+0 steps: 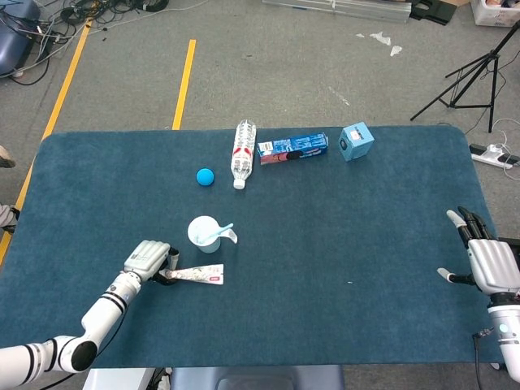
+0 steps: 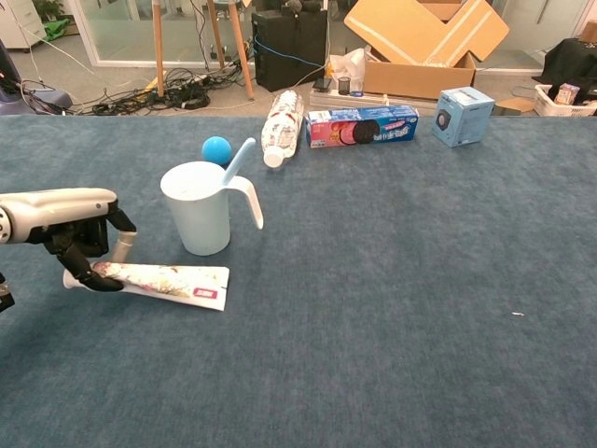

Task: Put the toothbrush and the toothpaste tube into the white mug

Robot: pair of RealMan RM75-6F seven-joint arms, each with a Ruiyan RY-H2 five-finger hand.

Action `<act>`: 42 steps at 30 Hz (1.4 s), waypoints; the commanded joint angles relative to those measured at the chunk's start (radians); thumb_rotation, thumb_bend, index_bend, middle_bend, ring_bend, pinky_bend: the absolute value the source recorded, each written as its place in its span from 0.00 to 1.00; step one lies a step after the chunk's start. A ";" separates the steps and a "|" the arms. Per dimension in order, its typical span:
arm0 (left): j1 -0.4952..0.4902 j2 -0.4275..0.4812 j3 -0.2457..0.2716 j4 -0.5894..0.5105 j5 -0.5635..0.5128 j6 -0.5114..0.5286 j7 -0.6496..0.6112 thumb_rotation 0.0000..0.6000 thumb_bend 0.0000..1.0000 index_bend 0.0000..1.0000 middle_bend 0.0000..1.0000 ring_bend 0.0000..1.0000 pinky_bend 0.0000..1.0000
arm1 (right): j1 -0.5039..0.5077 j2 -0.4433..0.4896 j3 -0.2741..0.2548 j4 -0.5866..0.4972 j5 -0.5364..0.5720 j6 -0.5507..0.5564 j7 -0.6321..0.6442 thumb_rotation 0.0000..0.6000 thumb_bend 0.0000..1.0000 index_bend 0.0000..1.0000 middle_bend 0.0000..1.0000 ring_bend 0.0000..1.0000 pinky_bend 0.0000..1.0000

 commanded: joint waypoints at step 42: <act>-0.032 0.492 -0.053 -0.534 0.007 0.261 0.477 1.00 0.52 0.72 1.00 1.00 1.00 | 0.007 0.004 0.004 0.009 0.009 -0.018 0.021 1.00 0.01 0.11 0.02 0.01 0.40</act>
